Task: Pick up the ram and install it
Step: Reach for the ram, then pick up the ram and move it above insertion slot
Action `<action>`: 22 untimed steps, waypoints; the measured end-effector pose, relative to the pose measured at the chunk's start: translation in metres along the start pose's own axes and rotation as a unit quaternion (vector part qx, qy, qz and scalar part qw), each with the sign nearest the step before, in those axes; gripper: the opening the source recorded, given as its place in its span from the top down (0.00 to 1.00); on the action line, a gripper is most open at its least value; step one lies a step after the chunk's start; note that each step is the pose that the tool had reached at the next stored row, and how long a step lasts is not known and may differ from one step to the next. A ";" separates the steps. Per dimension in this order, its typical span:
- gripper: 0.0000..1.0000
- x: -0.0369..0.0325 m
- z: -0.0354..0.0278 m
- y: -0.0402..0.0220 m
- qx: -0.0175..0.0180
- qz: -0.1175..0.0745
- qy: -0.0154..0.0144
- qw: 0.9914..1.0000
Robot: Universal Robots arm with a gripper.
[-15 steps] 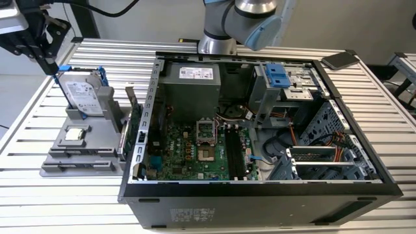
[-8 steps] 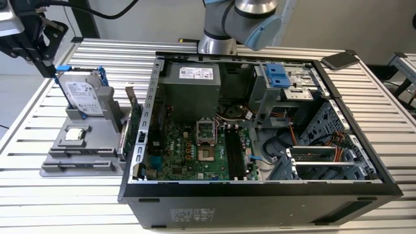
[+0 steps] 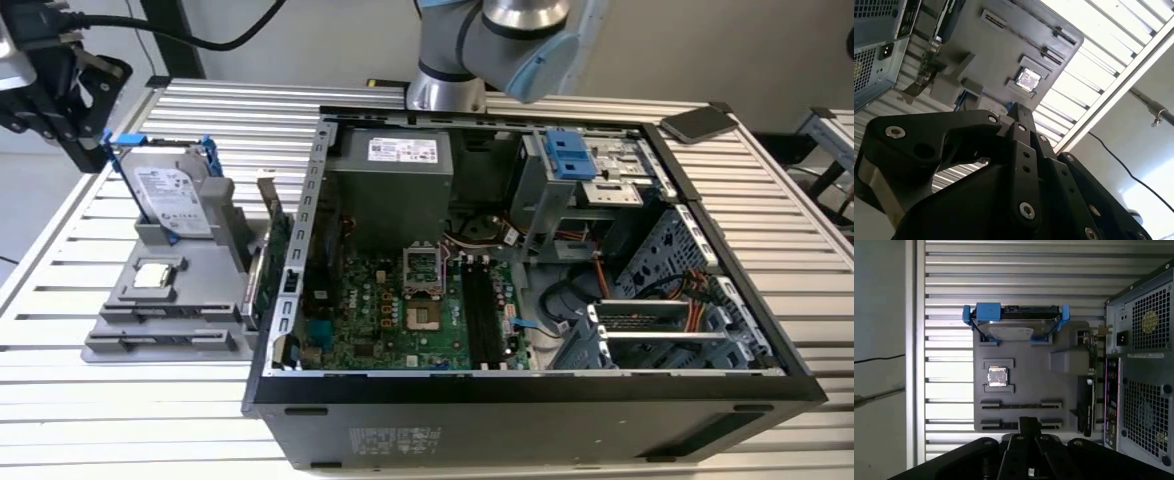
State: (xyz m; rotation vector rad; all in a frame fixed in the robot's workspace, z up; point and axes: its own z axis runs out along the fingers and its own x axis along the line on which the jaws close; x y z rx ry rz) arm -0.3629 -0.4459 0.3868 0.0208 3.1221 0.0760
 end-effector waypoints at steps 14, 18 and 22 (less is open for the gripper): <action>1.00 -0.0004 0.0032 -0.0359 0.000 -0.001 0.001 1.000; 1.00 -0.0005 0.0039 -0.0440 0.000 -0.001 0.001 1.000; 1.00 -0.0005 0.0041 -0.0458 0.000 -0.001 0.001 1.000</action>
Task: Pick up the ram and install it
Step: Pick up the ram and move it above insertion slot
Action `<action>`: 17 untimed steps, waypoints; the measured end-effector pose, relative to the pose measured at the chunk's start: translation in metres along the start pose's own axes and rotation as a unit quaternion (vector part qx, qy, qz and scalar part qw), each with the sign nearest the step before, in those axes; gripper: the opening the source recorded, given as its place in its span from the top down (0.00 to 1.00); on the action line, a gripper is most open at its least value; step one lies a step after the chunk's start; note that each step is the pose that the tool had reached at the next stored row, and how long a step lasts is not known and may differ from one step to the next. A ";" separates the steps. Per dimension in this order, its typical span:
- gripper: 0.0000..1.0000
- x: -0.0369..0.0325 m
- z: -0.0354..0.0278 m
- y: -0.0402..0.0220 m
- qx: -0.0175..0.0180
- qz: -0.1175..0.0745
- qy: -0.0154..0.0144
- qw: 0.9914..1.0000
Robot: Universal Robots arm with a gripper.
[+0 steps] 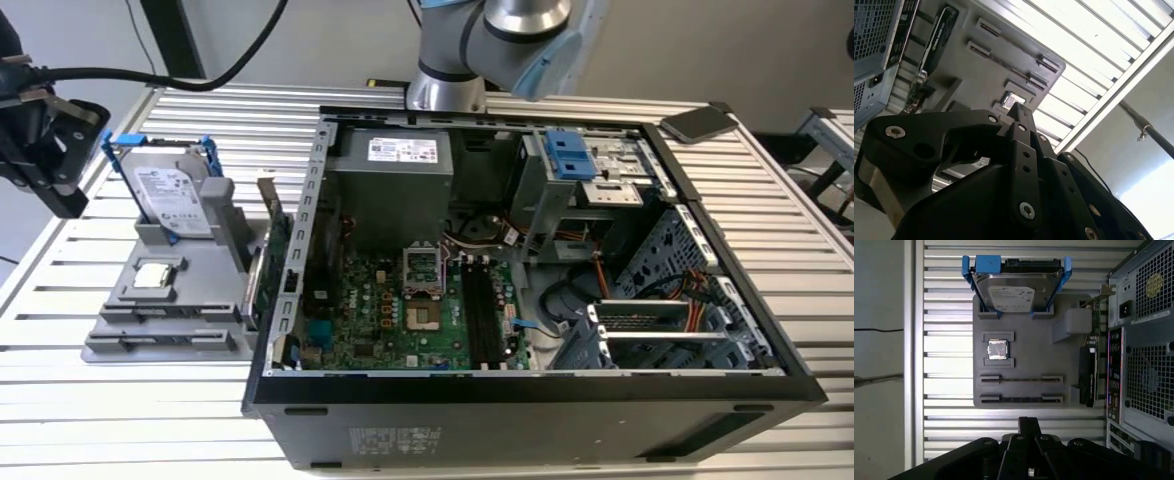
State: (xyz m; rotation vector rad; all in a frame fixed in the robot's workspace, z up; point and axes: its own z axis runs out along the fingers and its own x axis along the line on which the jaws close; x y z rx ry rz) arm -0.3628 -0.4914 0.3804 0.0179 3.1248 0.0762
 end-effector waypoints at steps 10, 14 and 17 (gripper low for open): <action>1.00 -0.0001 0.0000 -0.0002 0.000 0.000 0.000 1.000; 1.00 0.0000 0.0000 -0.0002 0.000 -0.004 0.000 1.000; 1.00 0.0000 0.0000 -0.0001 0.000 -0.020 0.001 1.000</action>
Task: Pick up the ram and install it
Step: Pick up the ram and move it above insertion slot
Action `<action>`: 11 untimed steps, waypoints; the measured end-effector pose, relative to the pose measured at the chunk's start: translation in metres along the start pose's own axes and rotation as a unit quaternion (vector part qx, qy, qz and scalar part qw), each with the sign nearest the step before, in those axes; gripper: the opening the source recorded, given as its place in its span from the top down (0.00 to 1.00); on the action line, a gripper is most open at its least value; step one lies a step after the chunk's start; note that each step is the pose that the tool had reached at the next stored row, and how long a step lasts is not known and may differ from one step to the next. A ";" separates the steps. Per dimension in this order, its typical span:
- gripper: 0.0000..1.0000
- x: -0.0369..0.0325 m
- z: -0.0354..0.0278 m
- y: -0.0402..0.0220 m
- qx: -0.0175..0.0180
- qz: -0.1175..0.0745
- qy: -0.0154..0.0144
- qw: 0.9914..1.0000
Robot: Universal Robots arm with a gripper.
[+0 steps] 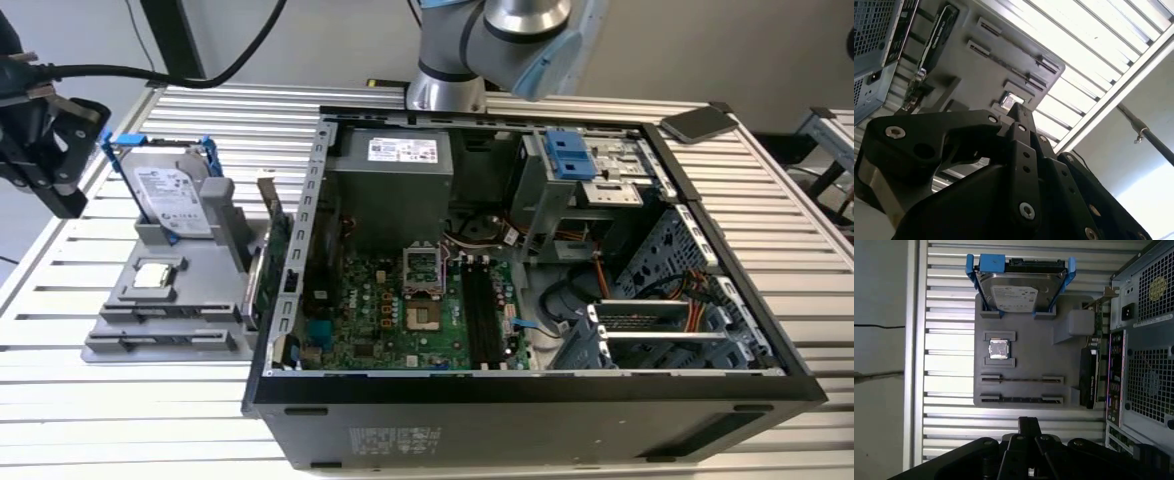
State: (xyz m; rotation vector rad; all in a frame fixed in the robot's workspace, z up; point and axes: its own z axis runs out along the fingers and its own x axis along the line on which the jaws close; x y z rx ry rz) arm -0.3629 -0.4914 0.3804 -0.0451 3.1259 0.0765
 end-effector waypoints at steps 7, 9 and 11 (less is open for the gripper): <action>1.00 0.0000 -0.0003 0.0002 0.000 -0.045 0.002 0.999; 1.00 -0.0001 -0.0004 0.0002 0.000 -0.058 0.003 0.998; 1.00 0.0000 -0.0005 0.0003 0.000 -0.071 0.004 0.997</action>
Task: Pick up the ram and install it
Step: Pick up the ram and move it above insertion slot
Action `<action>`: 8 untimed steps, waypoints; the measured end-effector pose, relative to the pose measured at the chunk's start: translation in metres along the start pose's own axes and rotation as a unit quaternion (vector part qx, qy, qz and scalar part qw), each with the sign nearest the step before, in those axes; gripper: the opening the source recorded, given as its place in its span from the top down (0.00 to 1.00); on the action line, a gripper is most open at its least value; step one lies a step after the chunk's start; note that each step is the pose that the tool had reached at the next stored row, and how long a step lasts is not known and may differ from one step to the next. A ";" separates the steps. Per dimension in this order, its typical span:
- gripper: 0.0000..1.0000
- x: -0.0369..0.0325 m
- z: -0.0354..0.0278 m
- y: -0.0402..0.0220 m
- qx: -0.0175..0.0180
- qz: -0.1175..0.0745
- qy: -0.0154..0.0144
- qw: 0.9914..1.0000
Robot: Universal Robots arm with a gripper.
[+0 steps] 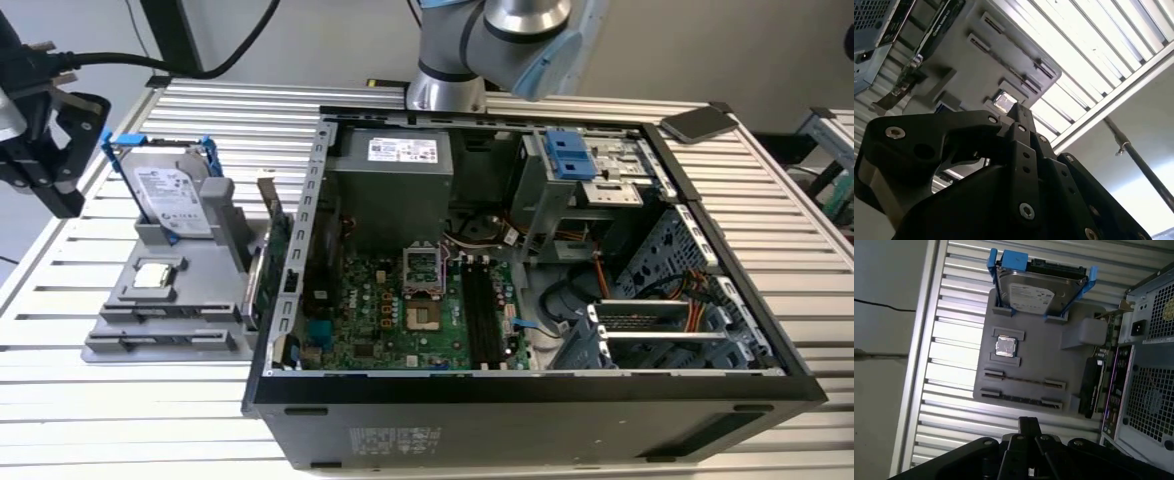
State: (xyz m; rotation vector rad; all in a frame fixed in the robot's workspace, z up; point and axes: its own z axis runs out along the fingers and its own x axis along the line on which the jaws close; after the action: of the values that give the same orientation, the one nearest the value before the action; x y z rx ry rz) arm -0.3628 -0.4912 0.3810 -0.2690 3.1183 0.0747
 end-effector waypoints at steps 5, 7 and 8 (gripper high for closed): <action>1.00 0.0000 0.0000 0.0000 0.000 -0.034 0.002 0.999; 1.00 0.0000 -0.0001 0.0000 -0.001 -0.047 0.002 0.999; 1.00 0.0000 0.0000 0.0000 -0.001 -0.053 0.002 0.999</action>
State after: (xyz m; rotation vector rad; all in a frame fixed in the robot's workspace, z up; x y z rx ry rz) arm -0.3628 -0.4912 0.3810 -0.4349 3.1020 0.0755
